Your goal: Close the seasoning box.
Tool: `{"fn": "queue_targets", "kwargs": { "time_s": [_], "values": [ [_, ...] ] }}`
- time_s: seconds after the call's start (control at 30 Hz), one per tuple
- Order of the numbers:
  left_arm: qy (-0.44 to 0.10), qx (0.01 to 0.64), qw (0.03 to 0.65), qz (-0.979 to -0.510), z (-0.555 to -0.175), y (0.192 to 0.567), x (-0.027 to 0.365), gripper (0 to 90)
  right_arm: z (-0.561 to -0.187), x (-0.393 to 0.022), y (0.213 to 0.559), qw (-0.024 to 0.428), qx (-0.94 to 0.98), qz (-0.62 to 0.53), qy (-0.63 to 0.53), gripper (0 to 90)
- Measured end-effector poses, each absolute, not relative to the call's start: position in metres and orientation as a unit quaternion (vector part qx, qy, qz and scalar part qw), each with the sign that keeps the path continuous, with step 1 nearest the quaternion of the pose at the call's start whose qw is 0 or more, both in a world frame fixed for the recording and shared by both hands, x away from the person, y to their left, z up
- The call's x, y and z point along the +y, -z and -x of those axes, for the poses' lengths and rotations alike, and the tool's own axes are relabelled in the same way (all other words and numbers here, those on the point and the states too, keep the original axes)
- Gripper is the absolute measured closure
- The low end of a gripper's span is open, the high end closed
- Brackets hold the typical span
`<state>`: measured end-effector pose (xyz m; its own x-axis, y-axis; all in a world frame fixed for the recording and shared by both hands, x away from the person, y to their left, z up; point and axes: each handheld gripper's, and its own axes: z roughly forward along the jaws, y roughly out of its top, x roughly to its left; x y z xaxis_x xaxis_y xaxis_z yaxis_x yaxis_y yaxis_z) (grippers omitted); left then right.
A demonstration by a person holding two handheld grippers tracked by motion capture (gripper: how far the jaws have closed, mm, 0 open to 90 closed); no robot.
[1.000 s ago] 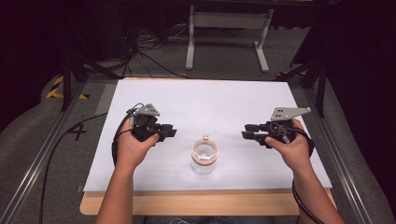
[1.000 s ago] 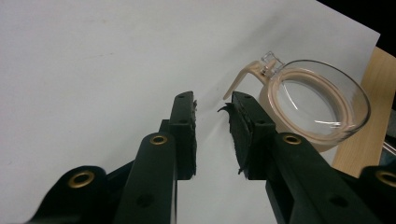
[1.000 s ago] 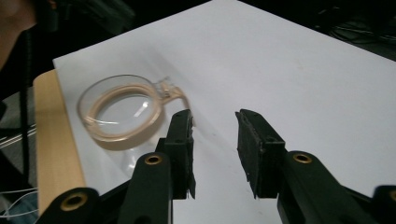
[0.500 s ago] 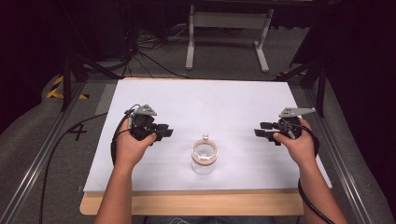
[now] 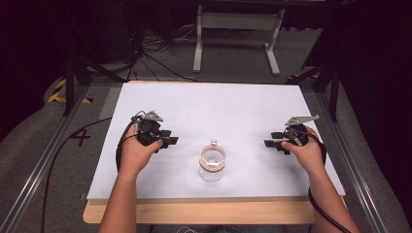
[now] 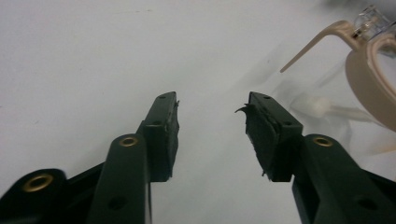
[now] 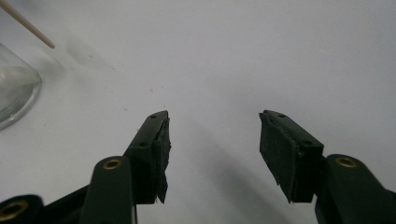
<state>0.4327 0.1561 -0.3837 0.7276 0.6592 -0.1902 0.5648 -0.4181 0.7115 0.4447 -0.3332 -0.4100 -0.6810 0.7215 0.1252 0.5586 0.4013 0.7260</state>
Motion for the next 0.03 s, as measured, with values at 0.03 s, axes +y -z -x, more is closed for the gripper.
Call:
{"fn": "queue_targets", "kwargs": {
  "time_s": [0.03],
  "values": [
    [-0.059,0.364,0.398,-0.840,-0.4327,0.3837,0.1561,51.5,-0.4447,-0.3327,0.4094,0.106,0.831,-0.383,-0.390,43.2]
  ]
}}
